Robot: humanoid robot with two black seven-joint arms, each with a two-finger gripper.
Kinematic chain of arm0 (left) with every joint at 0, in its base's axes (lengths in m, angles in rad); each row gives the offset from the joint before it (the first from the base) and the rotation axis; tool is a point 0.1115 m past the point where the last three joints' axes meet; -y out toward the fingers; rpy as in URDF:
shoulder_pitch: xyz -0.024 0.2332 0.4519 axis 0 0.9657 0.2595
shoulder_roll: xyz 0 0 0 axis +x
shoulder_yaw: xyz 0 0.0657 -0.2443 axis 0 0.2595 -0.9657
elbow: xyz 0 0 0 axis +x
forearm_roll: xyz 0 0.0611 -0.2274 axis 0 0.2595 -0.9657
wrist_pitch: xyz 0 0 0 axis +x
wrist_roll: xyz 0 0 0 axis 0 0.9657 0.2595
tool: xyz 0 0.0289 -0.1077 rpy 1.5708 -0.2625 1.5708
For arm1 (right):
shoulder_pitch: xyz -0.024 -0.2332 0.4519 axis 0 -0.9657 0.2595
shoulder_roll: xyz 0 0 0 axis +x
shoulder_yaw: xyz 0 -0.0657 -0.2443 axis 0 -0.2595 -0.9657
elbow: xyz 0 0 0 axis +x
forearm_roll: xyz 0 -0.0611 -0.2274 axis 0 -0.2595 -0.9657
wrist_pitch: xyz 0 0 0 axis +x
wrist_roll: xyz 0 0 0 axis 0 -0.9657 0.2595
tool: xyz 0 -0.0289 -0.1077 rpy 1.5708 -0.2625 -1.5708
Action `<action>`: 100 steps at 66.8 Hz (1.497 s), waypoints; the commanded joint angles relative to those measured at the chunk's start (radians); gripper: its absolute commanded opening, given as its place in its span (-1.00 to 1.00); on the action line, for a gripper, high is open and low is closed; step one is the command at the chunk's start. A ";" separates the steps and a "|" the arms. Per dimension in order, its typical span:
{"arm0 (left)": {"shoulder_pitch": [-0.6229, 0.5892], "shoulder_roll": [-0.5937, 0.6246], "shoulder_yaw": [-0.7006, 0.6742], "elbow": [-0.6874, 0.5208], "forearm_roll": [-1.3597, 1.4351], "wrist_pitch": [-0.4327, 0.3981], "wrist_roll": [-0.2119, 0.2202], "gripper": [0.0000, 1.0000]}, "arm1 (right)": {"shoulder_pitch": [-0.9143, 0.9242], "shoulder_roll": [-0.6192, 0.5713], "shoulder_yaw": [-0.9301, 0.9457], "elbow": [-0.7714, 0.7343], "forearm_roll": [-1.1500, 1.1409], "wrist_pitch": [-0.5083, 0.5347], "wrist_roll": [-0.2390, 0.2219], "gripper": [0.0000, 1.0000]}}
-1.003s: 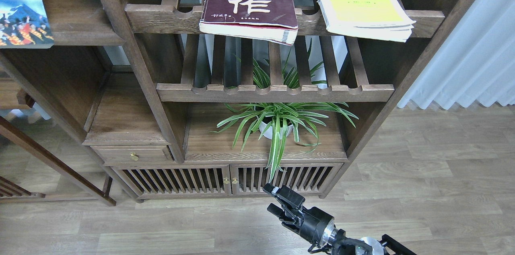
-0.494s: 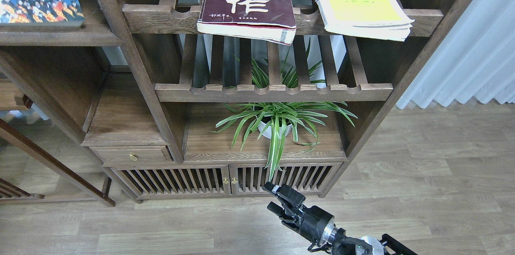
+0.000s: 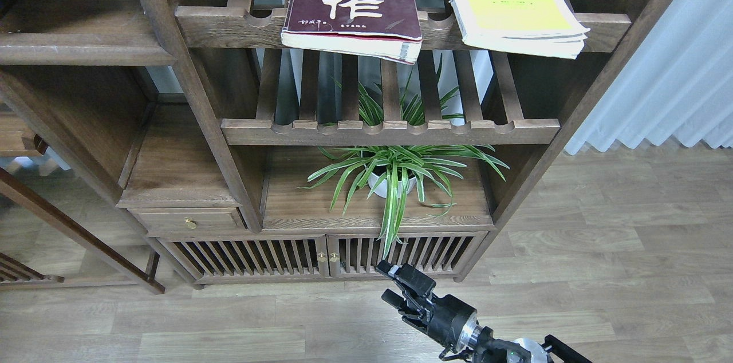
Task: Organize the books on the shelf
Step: 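Place the book on the side shelf and withdraw the left gripper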
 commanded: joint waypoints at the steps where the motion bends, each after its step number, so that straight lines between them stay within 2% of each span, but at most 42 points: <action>1: -0.002 -0.023 0.000 0.055 0.000 0.000 0.000 -0.90 | -0.002 0.000 -0.001 -0.004 0.000 0.000 0.002 0.99; 25: -0.002 -0.089 -0.002 0.104 -0.003 0.000 0.000 -0.88 | -0.003 0.000 -0.001 -0.002 0.000 0.000 0.002 0.99; 27: -0.005 -0.097 -0.002 0.105 -0.003 0.000 0.000 -0.67 | -0.003 0.000 -0.001 -0.004 0.000 0.000 0.002 0.99; 29: -0.007 -0.098 -0.002 0.105 -0.003 0.000 0.000 -0.57 | -0.003 0.000 -0.001 -0.004 0.000 0.000 0.002 0.99; 32: -0.010 -0.101 -0.002 0.104 -0.001 0.000 0.000 -0.27 | -0.003 0.000 -0.001 -0.004 0.000 0.000 0.002 0.99; 33: -0.013 -0.103 -0.002 0.105 -0.001 0.000 0.000 -0.11 | -0.003 0.000 -0.001 -0.004 0.000 0.000 0.002 0.99; 35: -0.016 -0.103 -0.002 0.104 -0.001 0.000 0.000 0.03 | -0.003 0.000 -0.001 -0.004 0.000 0.000 0.002 0.99; 38: -0.030 -0.103 0.000 0.104 0.008 0.000 0.000 0.40 | -0.003 0.000 -0.001 -0.004 0.000 0.000 0.002 0.99; 46: -0.053 -0.103 -0.002 0.102 0.008 0.000 0.000 0.76 | -0.005 0.000 -0.001 -0.004 0.000 0.000 0.002 0.99; 53: -0.059 -0.095 -0.002 0.101 0.008 0.000 0.000 0.97 | -0.003 0.000 -0.001 -0.004 0.000 0.000 0.002 0.99; 75: -0.058 -0.069 0.001 0.079 0.005 0.000 0.000 0.98 | -0.003 0.000 -0.004 -0.007 0.000 0.000 0.002 0.99; 100: 0.050 -0.058 0.021 0.050 0.054 0.000 0.000 0.98 | -0.003 0.000 -0.007 -0.013 0.000 0.000 0.016 0.99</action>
